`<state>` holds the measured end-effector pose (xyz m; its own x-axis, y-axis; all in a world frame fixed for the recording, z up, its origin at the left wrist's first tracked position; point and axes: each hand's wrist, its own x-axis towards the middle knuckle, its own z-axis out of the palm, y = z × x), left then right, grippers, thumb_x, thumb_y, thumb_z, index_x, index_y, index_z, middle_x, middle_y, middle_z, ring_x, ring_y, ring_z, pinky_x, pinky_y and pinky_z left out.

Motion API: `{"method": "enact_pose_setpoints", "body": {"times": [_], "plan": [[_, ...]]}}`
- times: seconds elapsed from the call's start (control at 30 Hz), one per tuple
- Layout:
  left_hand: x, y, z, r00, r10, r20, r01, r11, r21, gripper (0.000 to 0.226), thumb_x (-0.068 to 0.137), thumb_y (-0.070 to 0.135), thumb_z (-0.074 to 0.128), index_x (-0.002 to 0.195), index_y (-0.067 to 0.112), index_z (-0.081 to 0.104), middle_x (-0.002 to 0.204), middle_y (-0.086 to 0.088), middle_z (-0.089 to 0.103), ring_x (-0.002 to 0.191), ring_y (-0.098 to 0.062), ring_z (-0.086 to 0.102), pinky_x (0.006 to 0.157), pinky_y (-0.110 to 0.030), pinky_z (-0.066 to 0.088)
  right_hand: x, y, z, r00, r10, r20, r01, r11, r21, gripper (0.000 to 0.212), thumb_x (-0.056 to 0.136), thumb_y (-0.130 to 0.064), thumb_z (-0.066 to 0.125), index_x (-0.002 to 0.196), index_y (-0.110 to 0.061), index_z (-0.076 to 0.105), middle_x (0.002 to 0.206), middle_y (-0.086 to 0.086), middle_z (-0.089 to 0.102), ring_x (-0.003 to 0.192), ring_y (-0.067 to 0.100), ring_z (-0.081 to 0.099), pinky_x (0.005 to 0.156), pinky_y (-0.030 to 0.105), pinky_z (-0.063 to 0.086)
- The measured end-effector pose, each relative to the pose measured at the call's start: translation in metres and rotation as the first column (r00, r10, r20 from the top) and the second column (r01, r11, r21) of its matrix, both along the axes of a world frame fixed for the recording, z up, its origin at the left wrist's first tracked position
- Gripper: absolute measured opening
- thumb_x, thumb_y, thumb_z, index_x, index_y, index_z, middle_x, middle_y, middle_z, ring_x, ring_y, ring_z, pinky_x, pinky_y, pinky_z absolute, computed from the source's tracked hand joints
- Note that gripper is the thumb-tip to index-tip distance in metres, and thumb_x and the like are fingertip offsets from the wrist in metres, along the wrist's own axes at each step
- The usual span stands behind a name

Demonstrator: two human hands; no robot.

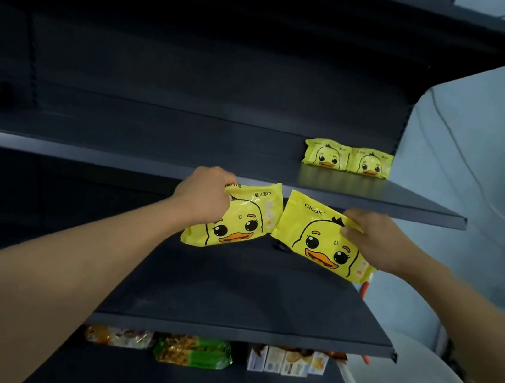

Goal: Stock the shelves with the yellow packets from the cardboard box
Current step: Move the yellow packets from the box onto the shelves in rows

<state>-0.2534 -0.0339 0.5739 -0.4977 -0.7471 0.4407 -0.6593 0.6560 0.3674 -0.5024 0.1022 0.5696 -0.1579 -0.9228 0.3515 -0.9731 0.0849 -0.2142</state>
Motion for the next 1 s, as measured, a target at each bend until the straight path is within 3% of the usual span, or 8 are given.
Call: {"method": "enact_pose_setpoints", "body": {"times": [0.07, 0.2, 0.23, 0.3, 0.37, 0.67, 1.0], "plan": [[-0.015, -0.006, 0.013, 1.000, -0.010, -0.015, 0.010, 1.000, -0.024, 0.019, 0.088, 0.003, 0.047, 0.085, 0.012, 0.062, 0.081, -0.001, 0.056, 0.079, -0.024, 0.056, 0.066, -0.036, 0.047, -0.014, -0.003, 0.013, 1.000, -0.012, -0.004, 0.012, 1.000, -0.013, 0.014, 0.097, -0.016, 0.045, 0.085, -0.014, 0.053, 0.082, 0.009, 0.058, 0.079, 0.025, 0.054, 0.067, 0.029, 0.034], [-0.046, -0.026, 0.038, 0.998, -0.038, -0.045, 0.035, 0.997, -0.064, 0.020, 0.088, 0.001, 0.045, 0.084, 0.013, 0.062, 0.078, 0.002, 0.054, 0.079, -0.023, 0.056, 0.066, -0.036, 0.047, -0.040, -0.014, 0.038, 0.997, -0.041, -0.059, 0.037, 0.997, -0.069, 0.029, 0.097, -0.014, 0.044, 0.123, -0.007, 0.054, 0.094, 0.013, 0.061, 0.086, 0.028, 0.056, 0.072, 0.028, 0.034], [-0.054, -0.033, 0.044, 0.998, -0.048, -0.052, 0.044, 0.996, -0.073, 0.021, 0.088, 0.001, 0.045, 0.081, 0.014, 0.060, 0.076, 0.004, 0.053, 0.078, -0.023, 0.055, 0.064, -0.035, 0.046, -0.046, -0.017, 0.045, 0.997, -0.047, -0.062, 0.042, 0.995, -0.088, 0.026, 0.097, -0.014, 0.045, 0.120, -0.010, 0.056, 0.091, 0.013, 0.060, 0.088, 0.031, 0.057, 0.071, 0.029, 0.035], [-0.069, -0.049, 0.054, 0.995, -0.072, -0.067, 0.066, 0.994, -0.090, 0.022, 0.087, 0.000, 0.045, 0.078, 0.015, 0.058, 0.074, 0.005, 0.052, 0.075, -0.022, 0.054, 0.060, -0.031, 0.041, -0.058, -0.027, 0.058, 0.994, -0.092, -0.065, 0.085, 0.991, -0.103, 0.010, 0.096, -0.013, 0.045, 0.095, -0.009, 0.054, 0.079, 0.009, 0.054, 0.084, 0.032, 0.054, 0.067, 0.030, 0.033], [-0.084, -0.064, 0.064, 0.992, -0.092, -0.082, 0.084, 0.992, -0.096, 0.022, 0.087, 0.000, 0.044, 0.081, 0.013, 0.061, 0.074, 0.003, 0.053, 0.074, -0.022, 0.054, 0.059, -0.031, 0.040, -0.071, -0.037, 0.070, 0.986, -0.143, -0.084, 0.134, 0.985, -0.106, 0.016, 0.096, -0.014, 0.045, 0.083, -0.007, 0.047, 0.072, 0.007, 0.050, 0.077, 0.029, 0.049, 0.064, 0.030, 0.030], [-0.167, -0.125, 0.086, 0.986, -0.154, -0.057, 0.145, 0.981, -0.131, 0.021, 0.088, 0.000, 0.046, 0.080, 0.015, 0.058, 0.075, 0.002, 0.052, 0.075, -0.021, 0.053, 0.055, -0.028, 0.037, -0.142, -0.095, 0.094, 0.959, -0.237, -0.159, 0.216, 0.967, -0.136, 0.018, 0.097, -0.010, 0.040, 0.089, 0.001, 0.052, 0.083, 0.013, 0.055, 0.081, 0.030, 0.051, 0.067, 0.031, 0.033], [-0.280, -0.200, 0.090, 0.996, -0.084, 0.023, 0.087, 0.983, -0.161, 0.031, 0.082, -0.002, 0.047, 0.065, 0.023, 0.051, 0.077, -0.001, 0.056, 0.082, -0.026, 0.057, 0.071, -0.039, 0.051, -0.275, -0.188, 0.099, 0.961, -0.237, -0.141, 0.221, 0.967, -0.125, 0.015, 0.095, -0.007, 0.038, 0.085, -0.007, 0.049, 0.085, 0.015, 0.055, 0.083, 0.032, 0.052, 0.072, 0.041, 0.044]]}}
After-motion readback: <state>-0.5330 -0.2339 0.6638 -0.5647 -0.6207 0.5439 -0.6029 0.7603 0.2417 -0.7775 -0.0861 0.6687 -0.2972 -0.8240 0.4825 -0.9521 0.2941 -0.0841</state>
